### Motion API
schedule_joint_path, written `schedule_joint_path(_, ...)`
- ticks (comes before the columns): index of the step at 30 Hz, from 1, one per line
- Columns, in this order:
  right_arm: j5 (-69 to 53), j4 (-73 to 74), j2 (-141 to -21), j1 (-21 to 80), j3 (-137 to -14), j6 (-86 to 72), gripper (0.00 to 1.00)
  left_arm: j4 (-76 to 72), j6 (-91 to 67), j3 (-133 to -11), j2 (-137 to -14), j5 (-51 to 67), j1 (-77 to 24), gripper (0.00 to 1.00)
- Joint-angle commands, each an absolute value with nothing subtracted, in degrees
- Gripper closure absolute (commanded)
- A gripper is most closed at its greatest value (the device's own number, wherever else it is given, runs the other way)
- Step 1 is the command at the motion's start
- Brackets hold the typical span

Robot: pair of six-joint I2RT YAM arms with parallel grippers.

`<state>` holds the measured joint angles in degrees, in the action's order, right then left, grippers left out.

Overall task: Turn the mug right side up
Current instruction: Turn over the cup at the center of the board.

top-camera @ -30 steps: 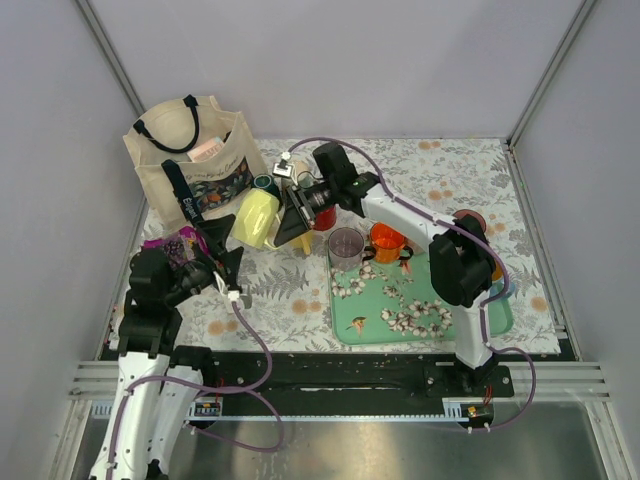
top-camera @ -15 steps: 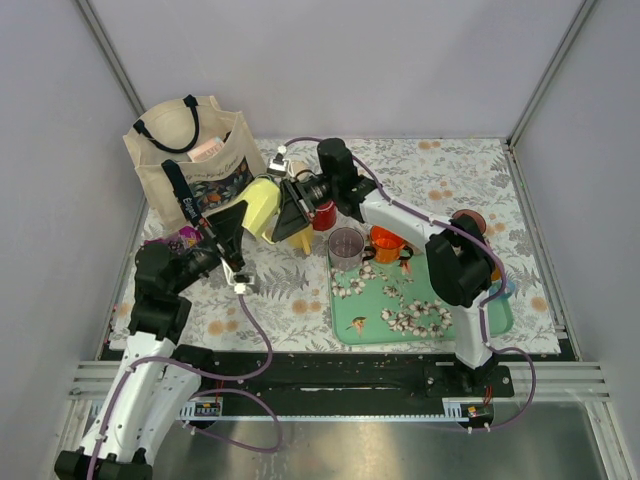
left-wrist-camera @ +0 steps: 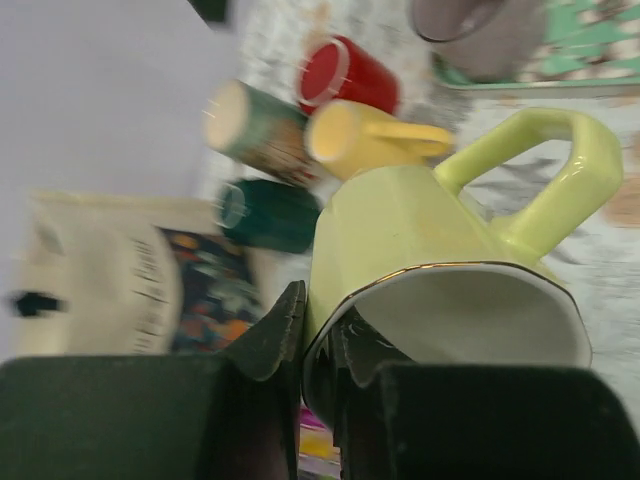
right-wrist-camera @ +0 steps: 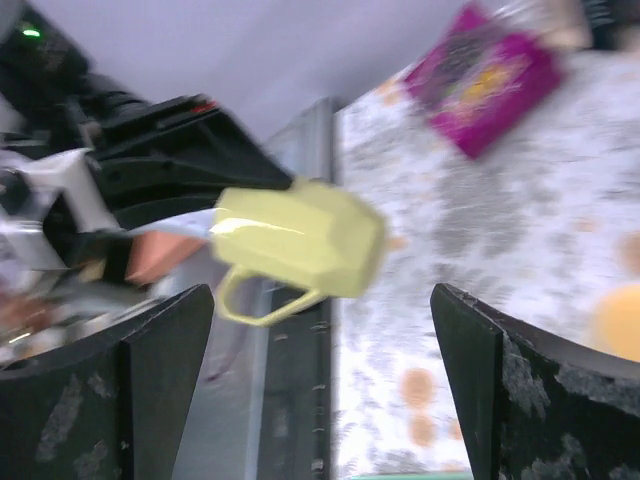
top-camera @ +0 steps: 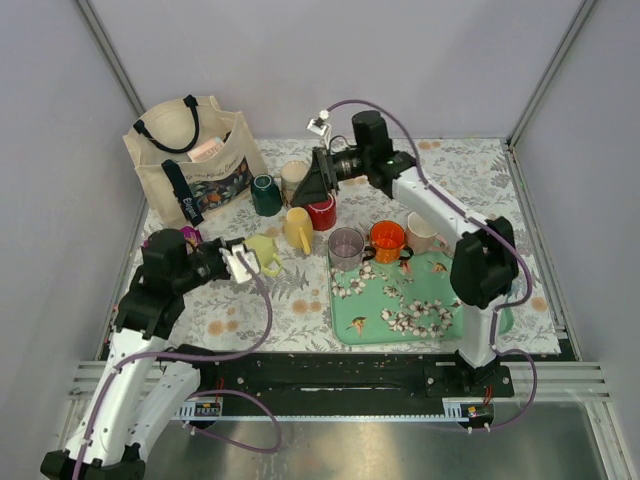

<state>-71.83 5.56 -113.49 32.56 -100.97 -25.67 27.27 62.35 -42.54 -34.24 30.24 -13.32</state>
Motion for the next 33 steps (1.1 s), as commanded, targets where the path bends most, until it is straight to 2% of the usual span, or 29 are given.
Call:
schedule_joint_path(1, -51.7, 21.6, -101.0, 32.2, -100.6, 7.9, 0.01, 42.0, 39.2, -56.3, -42.4, 26.5, -13.6, 1.00)
schedule_joint_path(4, -46.7, 17.1, -93.6, 33.2, -90.2, 17.3, 0.01, 51.1, 28.9, -62.7, -51.8, 26.2, -13.6, 1.00)
schedule_joint_path(9, -48.3, 30.6, -89.1, 37.1, -86.0, 41.5, 0.01, 53.7, 16.2, -67.0, -60.5, 27.8, -13.6, 1.00)
schedule_joint_path(13, -43.3, 34.0, -88.1, 41.6, -83.8, 52.8, 0.11, 52.9, 9.4, -68.0, -64.8, 29.8, -13.6, 1.00)
schedule_joint_path(18, -38.9, 33.3, -89.7, 45.1, -84.4, 55.5, 0.21, 51.3, 6.9, -68.1, -66.6, 31.7, -13.5, 1.00)
schedule_joint_path(27, -35.7, 30.9, -95.8, 49.2, -88.9, 53.3, 0.21, 50.7, 7.6, -69.6, -67.8, 32.7, -13.5, 1.00)
schedule_joint_path(31, -35.2, 32.1, -98.4, 50.6, -91.4, 52.6, 0.31, 50.8, 7.8, -70.4, -68.1, 32.6, -13.5, 1.00)
schedule_joint_path(33, -34.5, 32.4, -99.0, 51.1, -92.0, 52.5, 0.40, 50.8, 7.8, -70.4, -68.4, 32.8, -13.6, 1.00)
